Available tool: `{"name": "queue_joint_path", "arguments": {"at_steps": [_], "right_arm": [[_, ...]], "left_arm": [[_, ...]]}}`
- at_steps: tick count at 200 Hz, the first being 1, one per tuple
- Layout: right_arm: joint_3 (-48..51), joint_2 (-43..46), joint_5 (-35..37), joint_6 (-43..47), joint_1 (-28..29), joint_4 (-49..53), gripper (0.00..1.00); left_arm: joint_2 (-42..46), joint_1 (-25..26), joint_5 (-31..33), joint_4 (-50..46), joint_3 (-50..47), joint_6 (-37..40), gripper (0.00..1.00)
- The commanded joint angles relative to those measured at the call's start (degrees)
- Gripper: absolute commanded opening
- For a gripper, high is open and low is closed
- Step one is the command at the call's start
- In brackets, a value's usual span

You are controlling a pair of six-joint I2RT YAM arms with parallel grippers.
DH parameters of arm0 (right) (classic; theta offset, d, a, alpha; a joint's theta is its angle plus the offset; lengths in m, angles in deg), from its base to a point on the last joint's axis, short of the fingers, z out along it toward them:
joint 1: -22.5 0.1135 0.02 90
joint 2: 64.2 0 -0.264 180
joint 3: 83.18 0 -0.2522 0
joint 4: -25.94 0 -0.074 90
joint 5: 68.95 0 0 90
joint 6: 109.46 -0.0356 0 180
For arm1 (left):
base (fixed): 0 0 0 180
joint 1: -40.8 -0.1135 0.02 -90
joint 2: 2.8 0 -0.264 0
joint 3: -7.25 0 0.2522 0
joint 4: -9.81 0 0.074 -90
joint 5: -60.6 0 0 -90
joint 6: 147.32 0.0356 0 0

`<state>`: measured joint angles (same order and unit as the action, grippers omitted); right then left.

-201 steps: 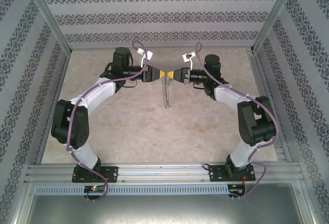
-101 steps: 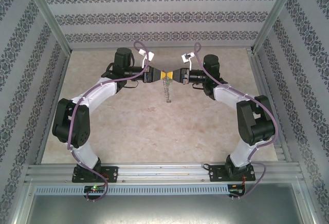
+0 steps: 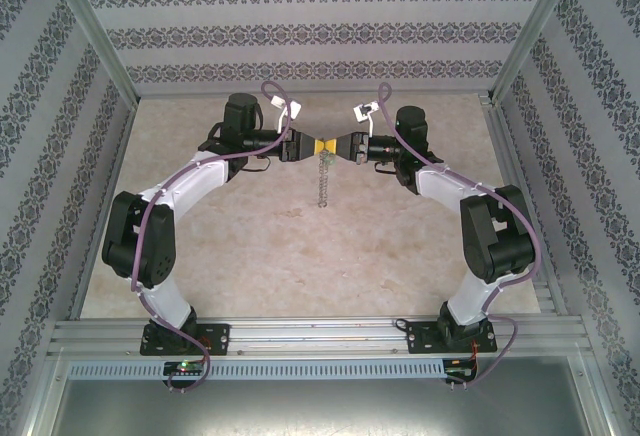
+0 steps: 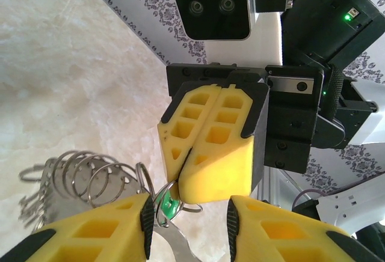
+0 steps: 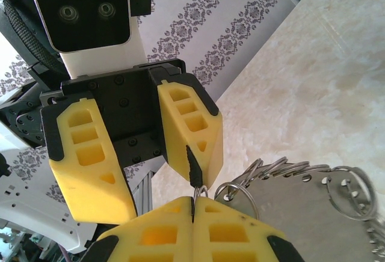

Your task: Put the keys on the keyring

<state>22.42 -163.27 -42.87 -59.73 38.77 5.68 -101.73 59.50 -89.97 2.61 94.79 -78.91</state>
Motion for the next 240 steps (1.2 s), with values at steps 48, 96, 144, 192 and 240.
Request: {"name": "queue_joint_path", "arguments": {"at_steps": [48, 96, 144, 192, 240], "right_arm": [[0.0, 0.7, -1.4, 1.1, 0.0, -3.2, 0.0], [0.1, 0.5, -1.4, 0.7, -0.1, -3.9, 0.0], [-0.5, 0.0, -1.3, 0.4, 0.1, -4.2, 0.0], [-0.6, -0.2, -1.0, 0.2, 0.1, -4.1, 0.0], [-0.7, -0.6, -0.7, 0.2, 0.1, -4.1, 0.0]], "left_arm": [[-0.4, 0.7, 1.9, 0.5, 1.7, 1.2, 0.39], [-0.5, 0.8, 0.4, 2.3, 1.6, 0.0, 0.38], [-1.2, 1.0, -2.2, 6.8, 0.5, -3.1, 0.33], [-1.8, 1.3, -3.5, 8.0, 0.4, -3.9, 0.29], [-1.4, 1.4, -4.4, 9.1, -0.5, -4.1, 0.24]]}}
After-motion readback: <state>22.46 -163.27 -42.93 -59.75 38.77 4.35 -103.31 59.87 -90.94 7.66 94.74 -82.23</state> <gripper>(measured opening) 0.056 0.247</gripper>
